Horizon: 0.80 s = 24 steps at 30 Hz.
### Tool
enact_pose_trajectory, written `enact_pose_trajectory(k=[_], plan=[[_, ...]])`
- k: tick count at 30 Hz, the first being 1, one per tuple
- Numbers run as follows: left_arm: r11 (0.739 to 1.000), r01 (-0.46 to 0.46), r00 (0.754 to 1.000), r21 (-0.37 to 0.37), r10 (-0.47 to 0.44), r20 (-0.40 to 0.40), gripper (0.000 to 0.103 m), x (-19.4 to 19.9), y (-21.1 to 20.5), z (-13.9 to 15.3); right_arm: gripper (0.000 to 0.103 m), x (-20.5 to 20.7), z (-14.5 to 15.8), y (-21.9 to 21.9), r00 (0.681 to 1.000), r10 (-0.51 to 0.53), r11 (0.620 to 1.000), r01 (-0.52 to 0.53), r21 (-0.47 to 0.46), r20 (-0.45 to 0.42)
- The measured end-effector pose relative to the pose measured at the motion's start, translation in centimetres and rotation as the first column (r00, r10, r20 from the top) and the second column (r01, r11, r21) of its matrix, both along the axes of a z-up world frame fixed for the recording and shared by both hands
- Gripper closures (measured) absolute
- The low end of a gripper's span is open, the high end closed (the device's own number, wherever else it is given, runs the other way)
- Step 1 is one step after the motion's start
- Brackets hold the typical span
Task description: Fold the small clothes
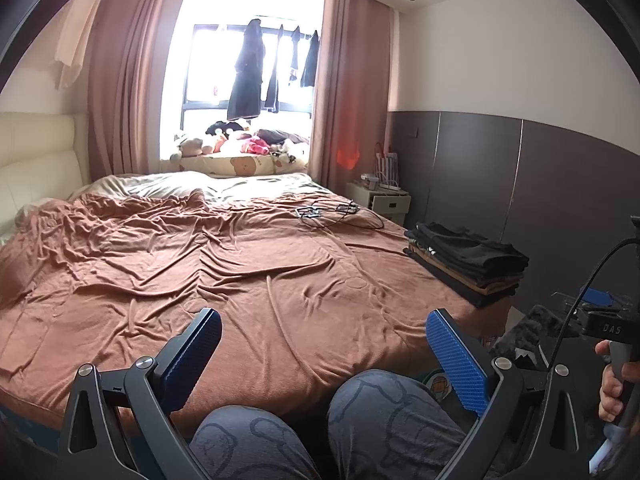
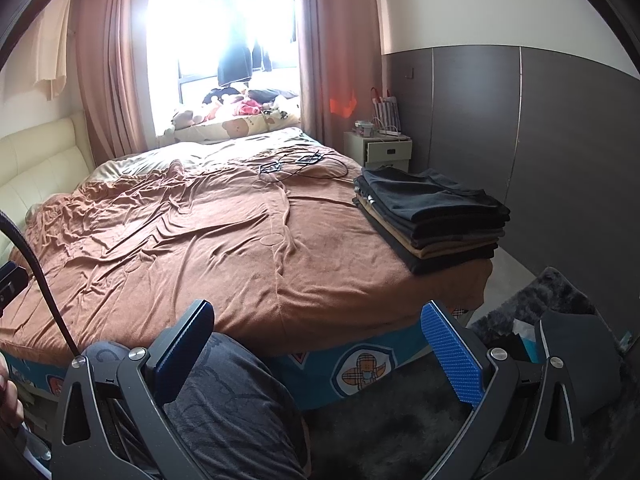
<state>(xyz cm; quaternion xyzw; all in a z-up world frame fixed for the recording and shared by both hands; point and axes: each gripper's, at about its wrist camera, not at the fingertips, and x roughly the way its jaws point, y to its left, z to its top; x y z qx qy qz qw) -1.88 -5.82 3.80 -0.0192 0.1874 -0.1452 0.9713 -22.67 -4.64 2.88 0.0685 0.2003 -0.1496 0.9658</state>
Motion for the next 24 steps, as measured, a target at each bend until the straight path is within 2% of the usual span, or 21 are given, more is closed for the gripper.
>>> enact_pose_trajectory(k=[24], plan=[[1.0,-0.018,1.0,-0.012,0.018,-0.002,0.0,0.01,-0.01,0.35,0.0,-0.03,0.09,-0.6,1.0,0.006,1.0,-0.006,-0.006,0.004]])
